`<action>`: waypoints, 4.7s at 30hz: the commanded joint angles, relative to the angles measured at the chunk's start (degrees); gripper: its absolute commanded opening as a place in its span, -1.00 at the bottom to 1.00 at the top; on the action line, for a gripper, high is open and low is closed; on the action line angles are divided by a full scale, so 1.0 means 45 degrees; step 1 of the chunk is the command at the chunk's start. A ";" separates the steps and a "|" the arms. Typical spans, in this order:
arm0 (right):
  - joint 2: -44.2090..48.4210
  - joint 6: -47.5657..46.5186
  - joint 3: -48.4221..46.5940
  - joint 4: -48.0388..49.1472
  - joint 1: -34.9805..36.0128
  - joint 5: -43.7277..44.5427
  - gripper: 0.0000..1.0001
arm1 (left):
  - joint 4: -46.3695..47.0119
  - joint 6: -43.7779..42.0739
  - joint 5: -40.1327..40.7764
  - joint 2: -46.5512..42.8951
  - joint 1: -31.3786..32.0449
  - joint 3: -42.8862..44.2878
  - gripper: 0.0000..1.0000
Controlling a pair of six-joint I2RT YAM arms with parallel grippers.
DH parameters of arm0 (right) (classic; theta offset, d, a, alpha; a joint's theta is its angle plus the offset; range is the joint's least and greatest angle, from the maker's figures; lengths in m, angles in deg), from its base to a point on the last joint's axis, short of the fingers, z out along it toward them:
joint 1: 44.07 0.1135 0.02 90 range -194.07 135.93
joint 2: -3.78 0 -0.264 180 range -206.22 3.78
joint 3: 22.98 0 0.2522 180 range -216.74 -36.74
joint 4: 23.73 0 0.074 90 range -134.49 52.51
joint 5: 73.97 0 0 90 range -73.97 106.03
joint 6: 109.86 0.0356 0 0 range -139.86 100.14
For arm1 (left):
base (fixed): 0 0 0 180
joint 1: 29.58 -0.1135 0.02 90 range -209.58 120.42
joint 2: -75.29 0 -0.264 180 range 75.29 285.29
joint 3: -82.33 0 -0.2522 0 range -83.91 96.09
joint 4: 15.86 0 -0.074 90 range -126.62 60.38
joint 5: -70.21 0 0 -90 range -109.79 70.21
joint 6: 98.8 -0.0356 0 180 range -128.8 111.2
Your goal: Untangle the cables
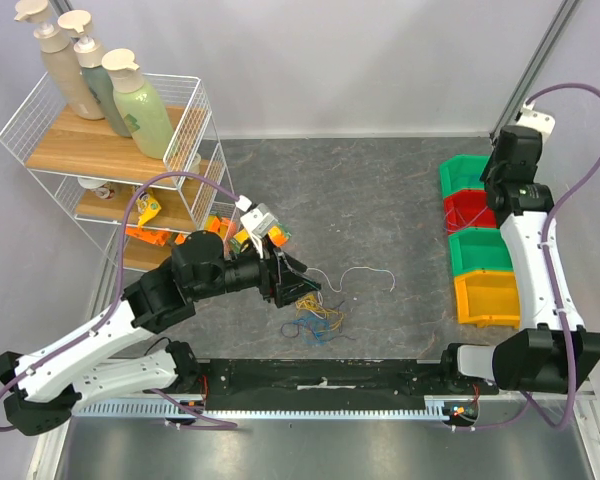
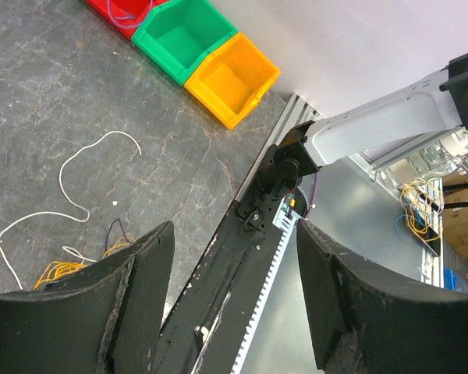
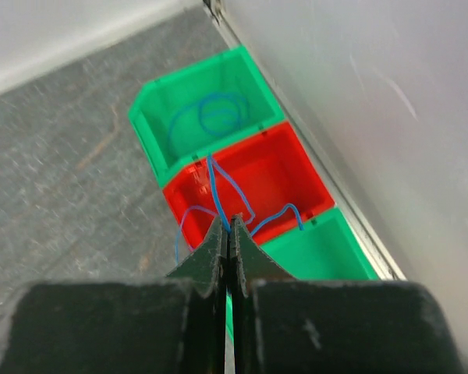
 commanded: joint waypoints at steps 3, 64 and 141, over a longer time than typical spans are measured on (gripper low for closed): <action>-0.0102 0.1260 0.1560 0.1334 -0.0972 0.0980 -1.00 | 0.0142 0.0019 -0.0124 -0.0351 -0.0033 -0.0263 0.40; -0.5378 0.0969 0.2011 0.2156 -0.1053 -0.2694 -0.46 | 0.0221 0.0684 -0.0437 -0.0488 -0.0033 -0.0772 0.41; 0.3760 0.4641 1.1055 0.4132 1.7131 -0.1133 -1.00 | 0.2115 0.2501 0.4289 0.5547 -0.0150 -0.3721 0.31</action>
